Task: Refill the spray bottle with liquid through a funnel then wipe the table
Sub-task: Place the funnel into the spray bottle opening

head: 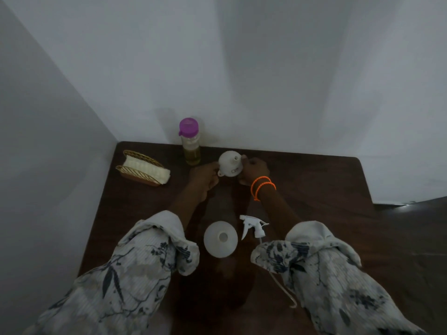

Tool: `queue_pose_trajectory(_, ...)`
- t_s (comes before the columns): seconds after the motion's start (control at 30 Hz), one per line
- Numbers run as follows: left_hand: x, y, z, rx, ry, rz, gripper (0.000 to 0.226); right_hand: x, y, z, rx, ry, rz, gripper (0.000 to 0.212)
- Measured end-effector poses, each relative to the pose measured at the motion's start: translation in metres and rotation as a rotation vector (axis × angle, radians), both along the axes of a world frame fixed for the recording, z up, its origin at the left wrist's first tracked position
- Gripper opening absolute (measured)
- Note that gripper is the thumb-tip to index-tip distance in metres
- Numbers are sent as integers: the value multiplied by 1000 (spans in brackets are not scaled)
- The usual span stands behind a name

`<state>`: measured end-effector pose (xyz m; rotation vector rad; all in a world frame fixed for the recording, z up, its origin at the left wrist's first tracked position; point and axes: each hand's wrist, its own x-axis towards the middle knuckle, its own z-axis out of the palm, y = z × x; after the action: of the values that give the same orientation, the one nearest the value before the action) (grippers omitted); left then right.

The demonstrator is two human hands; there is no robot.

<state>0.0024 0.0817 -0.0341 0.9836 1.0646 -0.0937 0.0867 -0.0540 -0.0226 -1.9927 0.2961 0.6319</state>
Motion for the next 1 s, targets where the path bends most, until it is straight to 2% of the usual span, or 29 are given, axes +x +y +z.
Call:
queue_pose_trajectory(0.2, -26, -11, 39, 39, -234, -25, 24, -37, -23, 41, 155, -11, -109, 55)
queue_pose_trajectory(0.3, -46, -15, 57, 189, -310, -125, 27, -52, -36, 58, 193, 21, -149, 60)
queue_pose_trajectory(0.43, -74, -15, 85, 509, -372, -282, 27, -73, -57, 89, 307, 134, -173, 62)
queue_pose_trajectory(0.63, -109, -20, 120, 731, -493, -471, 22, -100, -74, 118, 321, 177, -82, 44)
queue_pose_trajectory(0.7, -120, -20, 124, 719, -482, -442, 21, -108, -77, 124, 365, 212, -72, 39)
queue_pose_trajectory(0.83, -141, -21, 121, 543, -399, -298, 20, -128, -79, 129, 376, 228, -24, 36)
queue_pose_trajectory(1.0, -172, -24, 118, 447, -459, -207, 24, -155, -83, 133, 416, 185, 14, 25)
